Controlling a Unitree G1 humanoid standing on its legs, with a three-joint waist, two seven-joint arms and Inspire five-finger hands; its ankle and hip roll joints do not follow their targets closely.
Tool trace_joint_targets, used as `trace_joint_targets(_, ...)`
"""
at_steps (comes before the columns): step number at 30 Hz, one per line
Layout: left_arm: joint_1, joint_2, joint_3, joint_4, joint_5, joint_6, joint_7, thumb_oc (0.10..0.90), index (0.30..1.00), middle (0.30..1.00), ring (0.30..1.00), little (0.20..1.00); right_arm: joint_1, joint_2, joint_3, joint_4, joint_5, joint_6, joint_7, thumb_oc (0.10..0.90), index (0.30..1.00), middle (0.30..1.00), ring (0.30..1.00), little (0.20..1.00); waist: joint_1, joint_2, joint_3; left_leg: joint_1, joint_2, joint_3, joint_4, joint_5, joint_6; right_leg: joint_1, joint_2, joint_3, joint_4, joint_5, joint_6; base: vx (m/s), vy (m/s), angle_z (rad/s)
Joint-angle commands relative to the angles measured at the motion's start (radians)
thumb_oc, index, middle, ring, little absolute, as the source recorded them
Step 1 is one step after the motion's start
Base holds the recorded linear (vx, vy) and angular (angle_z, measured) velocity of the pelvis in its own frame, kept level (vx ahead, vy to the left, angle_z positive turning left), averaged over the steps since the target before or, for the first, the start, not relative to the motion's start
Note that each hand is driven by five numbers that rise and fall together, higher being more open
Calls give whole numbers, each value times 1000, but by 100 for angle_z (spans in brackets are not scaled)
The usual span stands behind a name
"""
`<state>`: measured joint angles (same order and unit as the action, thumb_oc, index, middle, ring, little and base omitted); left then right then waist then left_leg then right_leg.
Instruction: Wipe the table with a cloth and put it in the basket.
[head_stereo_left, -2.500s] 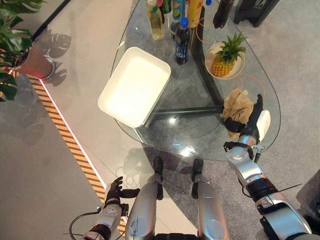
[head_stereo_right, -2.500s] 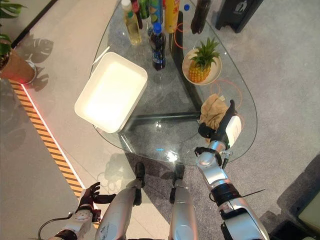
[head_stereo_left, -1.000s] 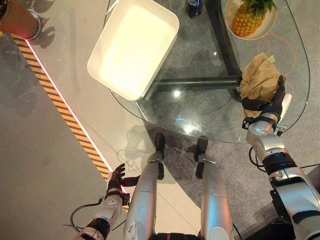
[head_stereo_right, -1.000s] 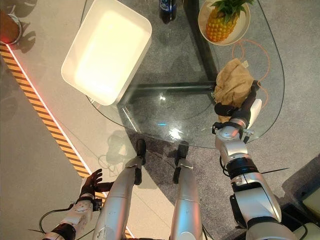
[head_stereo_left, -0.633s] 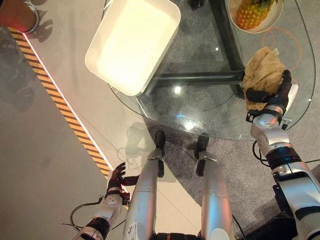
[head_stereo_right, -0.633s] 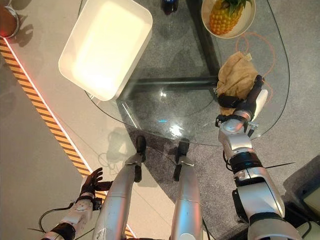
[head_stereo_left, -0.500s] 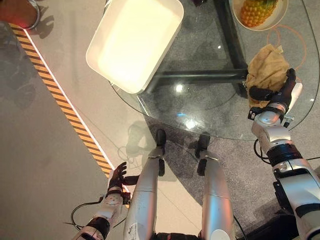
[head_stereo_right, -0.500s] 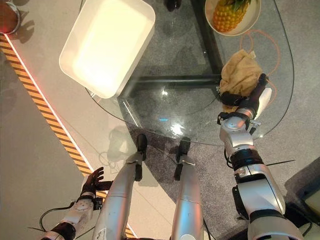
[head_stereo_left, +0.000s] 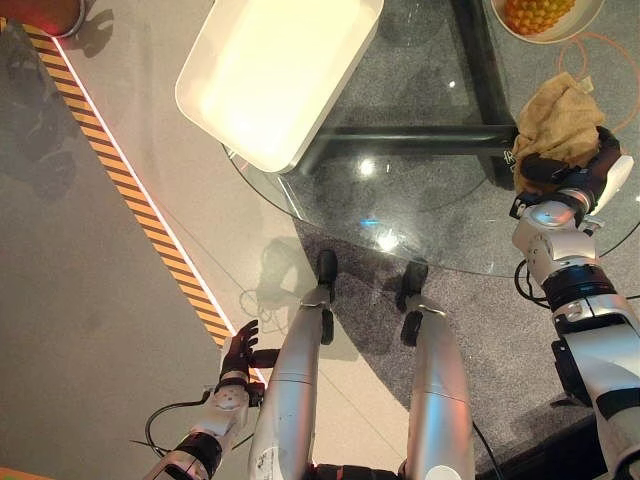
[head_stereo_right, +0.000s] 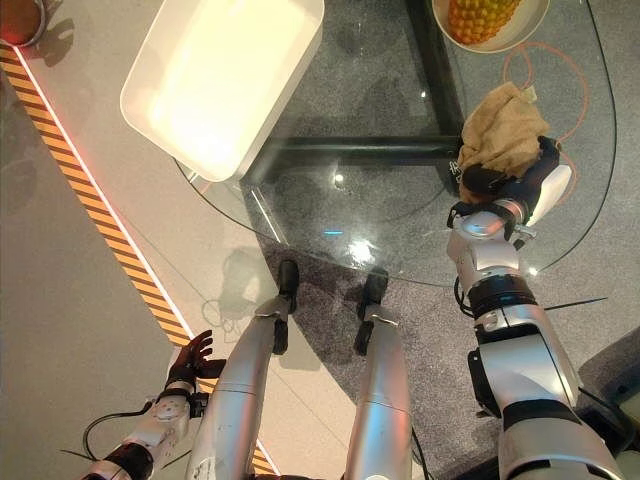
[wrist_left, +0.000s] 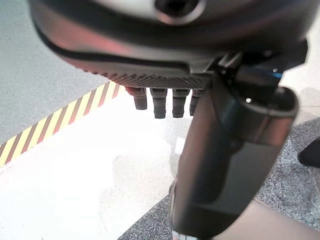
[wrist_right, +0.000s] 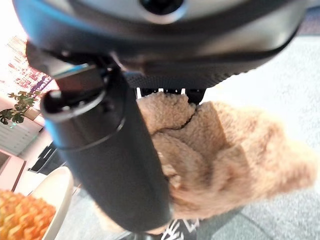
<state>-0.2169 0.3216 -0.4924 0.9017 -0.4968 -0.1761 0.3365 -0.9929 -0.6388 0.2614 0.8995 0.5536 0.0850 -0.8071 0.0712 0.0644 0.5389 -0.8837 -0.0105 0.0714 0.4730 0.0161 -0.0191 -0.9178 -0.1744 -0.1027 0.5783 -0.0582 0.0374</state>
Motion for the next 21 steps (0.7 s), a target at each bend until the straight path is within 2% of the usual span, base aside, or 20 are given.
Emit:
trace_joint_targets(1, 92, -48, -39, -15, -15, -9, -3, 800, 900, 900, 900, 900, -98, -102, 71, -23, -5, -30, 29, 100, 300, 300, 300, 200, 21, 73, -19, -6, -41, 8, 80, -107, 31, -19, 69, -52, 34, -25, -40, 0, 0, 0)
trace_joint_targets(14, 110, -45, -44, -24, -30, -39, -15, 800, 900, 900, 900, 900, -128, -112, 106, 4, -24, -36, 79, 100, 300, 300, 300, 200, 30, 78, -19, -6, -43, 7, 70, -100, 36, -22, 76, -50, 34, -21, -39, -3, 14, 0)
trace_joint_targets(21, 119, -45, -42, -35, -30, -45, -9, 800, 900, 900, 900, 900, -137, -89, 147, -96, -129, -55, 85, 100, 300, 300, 300, 200, 33, 74, -19, -4, -44, 7, 63, -97, 36, -17, 76, -50, 24, -14, -32, -6, 24, 0)
